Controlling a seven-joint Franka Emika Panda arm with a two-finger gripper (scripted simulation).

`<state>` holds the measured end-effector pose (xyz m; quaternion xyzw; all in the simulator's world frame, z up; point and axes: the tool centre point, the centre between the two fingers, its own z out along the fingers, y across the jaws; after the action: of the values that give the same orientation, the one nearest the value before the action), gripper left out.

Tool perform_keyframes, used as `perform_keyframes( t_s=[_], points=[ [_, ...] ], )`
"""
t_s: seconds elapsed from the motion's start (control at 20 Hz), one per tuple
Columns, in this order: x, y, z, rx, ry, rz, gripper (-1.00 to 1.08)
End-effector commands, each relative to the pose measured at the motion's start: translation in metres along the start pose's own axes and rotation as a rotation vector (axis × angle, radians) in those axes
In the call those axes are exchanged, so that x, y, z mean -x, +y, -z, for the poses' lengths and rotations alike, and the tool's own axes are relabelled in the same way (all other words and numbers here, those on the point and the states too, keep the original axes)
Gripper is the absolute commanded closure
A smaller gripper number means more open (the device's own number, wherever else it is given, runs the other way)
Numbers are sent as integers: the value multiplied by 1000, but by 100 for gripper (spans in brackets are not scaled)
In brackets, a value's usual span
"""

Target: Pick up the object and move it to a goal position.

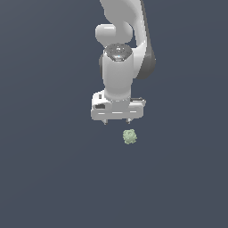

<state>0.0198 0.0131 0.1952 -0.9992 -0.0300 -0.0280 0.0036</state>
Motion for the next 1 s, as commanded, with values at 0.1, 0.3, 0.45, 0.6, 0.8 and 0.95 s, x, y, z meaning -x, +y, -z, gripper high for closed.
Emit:
perform_keyframes(
  t_s=[0.1,0.3,0.45,0.6,0.8,0.95],
  points=[
    [0,-1,-2,1,-1,0,-92],
    [4,-7,-12,8,-7,3,-92],
    [5,-9,-16,10,-9,3,-92],
    [5,-9,-16,10,-9,4,-92],
    [5,-16,-26,10,-14,22,-92],
    [6,-26,-41,9,-22,48,-92]
  ],
)
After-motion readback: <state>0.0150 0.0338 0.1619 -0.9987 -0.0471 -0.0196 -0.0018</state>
